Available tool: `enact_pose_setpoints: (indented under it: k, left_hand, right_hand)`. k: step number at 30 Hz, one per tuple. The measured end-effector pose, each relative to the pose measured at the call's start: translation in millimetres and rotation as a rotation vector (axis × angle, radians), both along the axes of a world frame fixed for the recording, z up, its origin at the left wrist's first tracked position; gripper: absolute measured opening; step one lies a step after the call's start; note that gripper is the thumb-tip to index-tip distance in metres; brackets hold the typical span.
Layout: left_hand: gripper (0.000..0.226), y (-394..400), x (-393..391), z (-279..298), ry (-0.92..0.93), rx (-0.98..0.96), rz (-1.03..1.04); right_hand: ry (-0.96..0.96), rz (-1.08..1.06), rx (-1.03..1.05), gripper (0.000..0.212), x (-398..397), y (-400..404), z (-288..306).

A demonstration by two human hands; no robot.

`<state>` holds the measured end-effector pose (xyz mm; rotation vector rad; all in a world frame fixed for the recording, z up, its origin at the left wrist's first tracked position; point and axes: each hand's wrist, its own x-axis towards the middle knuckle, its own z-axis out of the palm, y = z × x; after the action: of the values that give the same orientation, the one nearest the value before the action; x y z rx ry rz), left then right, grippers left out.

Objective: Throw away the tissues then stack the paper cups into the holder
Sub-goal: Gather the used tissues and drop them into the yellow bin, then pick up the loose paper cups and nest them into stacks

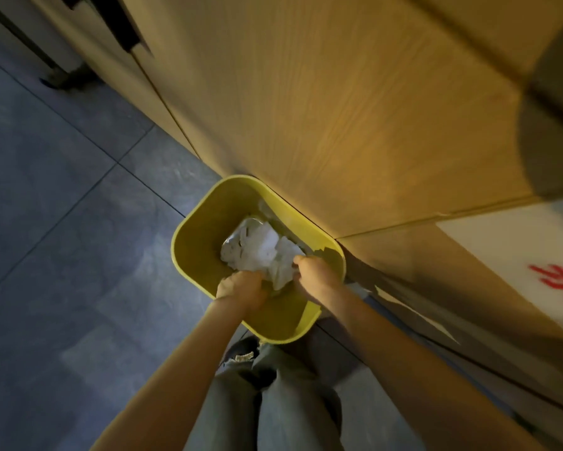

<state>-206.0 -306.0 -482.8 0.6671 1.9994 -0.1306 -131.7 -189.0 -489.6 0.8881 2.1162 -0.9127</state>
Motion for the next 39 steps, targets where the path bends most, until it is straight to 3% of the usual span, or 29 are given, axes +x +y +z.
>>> enact_pose_setpoints:
  k: [6,10,14,18,24,31,39]
  left_hand:
    - [0.034,-6,-4,96,0.105,0.192,0.122]
    - [0.035,1,-12,183,0.157,0.345,0.115]
    - [0.035,13,-7,282,0.19,0.503,0.049]
    - [0.034,28,9,373,0.258,0.685,-0.035]
    - [0.027,88,45,476,0.307,0.974,-0.174]
    - [0.029,163,117,535,0.209,1.156,-0.369]
    - [0.021,243,184,505,0.124,1.091,-0.446]
  right_hand:
    - [0.205,-0.094,0.052,0.033,10,-1,102]
    - [0.31,-0.159,0.095,0.03,18,-4,183]
    - [0.543,-0.199,0.166,0.025,35,-4,280]
    - [0.752,-0.392,0.338,0.03,65,5,364]
    - [0.821,-0.741,0.494,0.016,124,41,454]
    - [0.797,-1.016,0.629,0.02,210,92,506]
    - [0.661,-1.134,0.684,0.016,296,156,492]
